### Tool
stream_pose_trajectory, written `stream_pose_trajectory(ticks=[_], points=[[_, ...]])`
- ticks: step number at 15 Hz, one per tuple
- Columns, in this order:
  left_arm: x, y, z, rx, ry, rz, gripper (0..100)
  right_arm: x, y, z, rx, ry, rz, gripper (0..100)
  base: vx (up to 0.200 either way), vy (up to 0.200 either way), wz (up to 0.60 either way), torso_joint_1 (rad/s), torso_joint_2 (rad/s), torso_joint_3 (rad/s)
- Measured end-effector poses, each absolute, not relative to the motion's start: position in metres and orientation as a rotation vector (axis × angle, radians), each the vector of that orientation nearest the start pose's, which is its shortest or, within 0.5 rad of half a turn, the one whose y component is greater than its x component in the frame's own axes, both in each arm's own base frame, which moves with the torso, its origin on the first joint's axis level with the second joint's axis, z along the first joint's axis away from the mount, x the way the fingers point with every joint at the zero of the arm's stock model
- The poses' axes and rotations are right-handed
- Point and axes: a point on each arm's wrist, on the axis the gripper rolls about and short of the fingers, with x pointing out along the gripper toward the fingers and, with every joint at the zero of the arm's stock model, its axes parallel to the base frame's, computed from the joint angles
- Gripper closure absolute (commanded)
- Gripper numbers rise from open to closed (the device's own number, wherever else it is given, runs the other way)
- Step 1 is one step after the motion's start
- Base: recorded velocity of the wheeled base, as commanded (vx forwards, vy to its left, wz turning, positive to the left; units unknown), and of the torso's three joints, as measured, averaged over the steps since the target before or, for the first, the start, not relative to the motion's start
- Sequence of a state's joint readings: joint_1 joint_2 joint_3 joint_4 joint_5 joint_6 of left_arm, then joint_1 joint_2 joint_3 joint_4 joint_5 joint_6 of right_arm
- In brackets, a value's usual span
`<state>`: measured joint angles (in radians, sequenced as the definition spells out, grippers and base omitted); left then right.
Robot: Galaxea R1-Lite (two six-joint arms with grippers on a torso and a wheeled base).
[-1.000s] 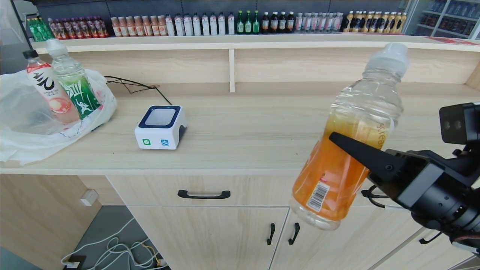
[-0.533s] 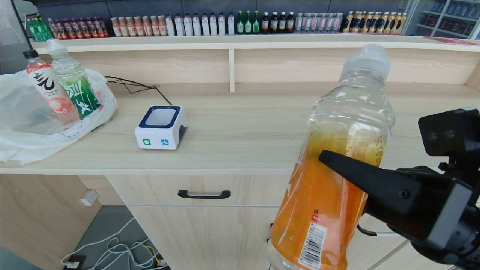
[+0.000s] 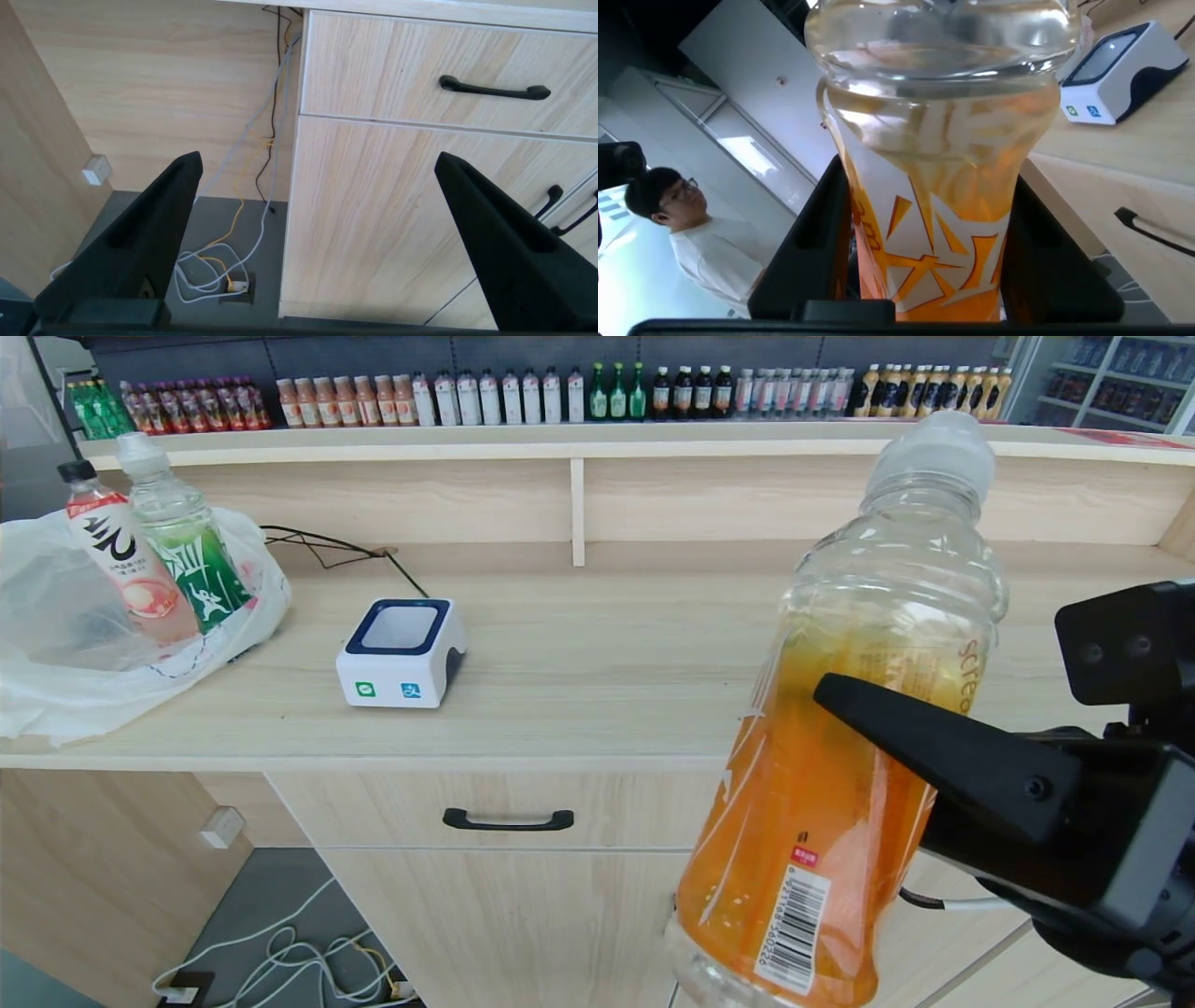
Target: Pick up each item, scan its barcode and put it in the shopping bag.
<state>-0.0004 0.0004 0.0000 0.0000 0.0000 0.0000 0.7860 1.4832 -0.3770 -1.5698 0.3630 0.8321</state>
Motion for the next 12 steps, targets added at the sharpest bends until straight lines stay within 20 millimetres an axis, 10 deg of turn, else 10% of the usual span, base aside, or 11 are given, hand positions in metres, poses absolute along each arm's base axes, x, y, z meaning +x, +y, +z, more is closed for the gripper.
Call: stream_pose_trajectory(ticks=[12], points=[[-0.0228,0.0000,0.0755,0.000,0.000,0.000,0,0.1415,0.1532,0.2219,0.818,0.011,1.266,100,0.000,0.000,0.00,0.000,0.00,0.000]])
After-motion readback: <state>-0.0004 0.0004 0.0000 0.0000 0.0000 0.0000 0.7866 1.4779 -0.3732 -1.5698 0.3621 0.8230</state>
